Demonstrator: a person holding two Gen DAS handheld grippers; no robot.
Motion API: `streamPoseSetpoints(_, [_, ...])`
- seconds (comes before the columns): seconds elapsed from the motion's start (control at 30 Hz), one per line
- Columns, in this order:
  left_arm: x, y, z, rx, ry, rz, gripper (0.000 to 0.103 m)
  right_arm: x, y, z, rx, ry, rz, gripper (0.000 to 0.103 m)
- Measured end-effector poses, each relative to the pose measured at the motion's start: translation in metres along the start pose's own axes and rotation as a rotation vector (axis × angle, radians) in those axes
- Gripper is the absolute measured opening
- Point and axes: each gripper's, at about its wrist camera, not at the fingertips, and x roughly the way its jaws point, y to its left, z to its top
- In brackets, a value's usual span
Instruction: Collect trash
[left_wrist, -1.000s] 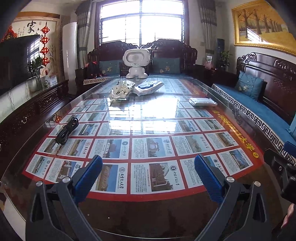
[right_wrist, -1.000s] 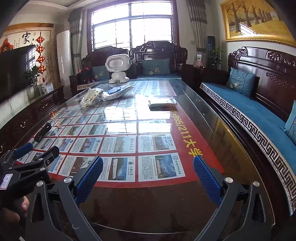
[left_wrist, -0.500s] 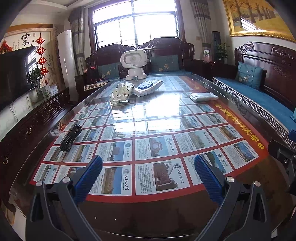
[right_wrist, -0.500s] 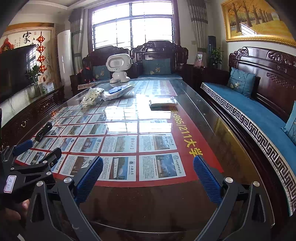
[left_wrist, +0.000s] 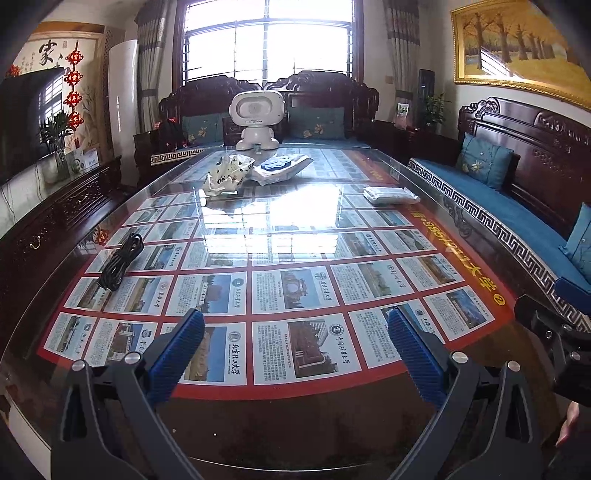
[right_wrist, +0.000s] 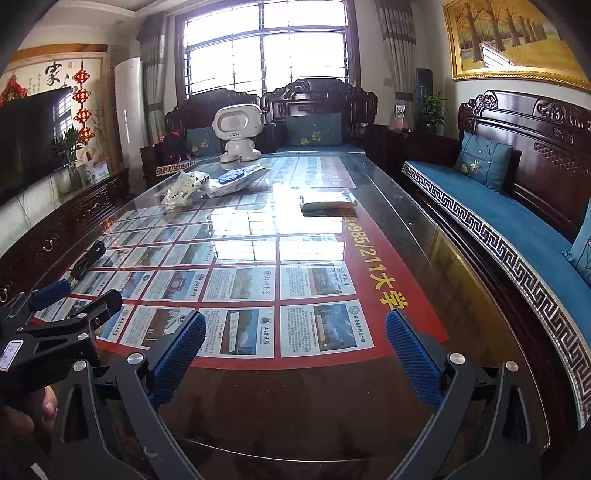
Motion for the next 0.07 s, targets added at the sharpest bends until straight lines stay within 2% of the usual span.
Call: streamPoseSetpoints(0.07, [0.0004,0.0003,-0.0001,-0.002,0.005,0.005,0.099,0.0005,-0.0002,0.0006,0.0,0.0,0.001,0.095])
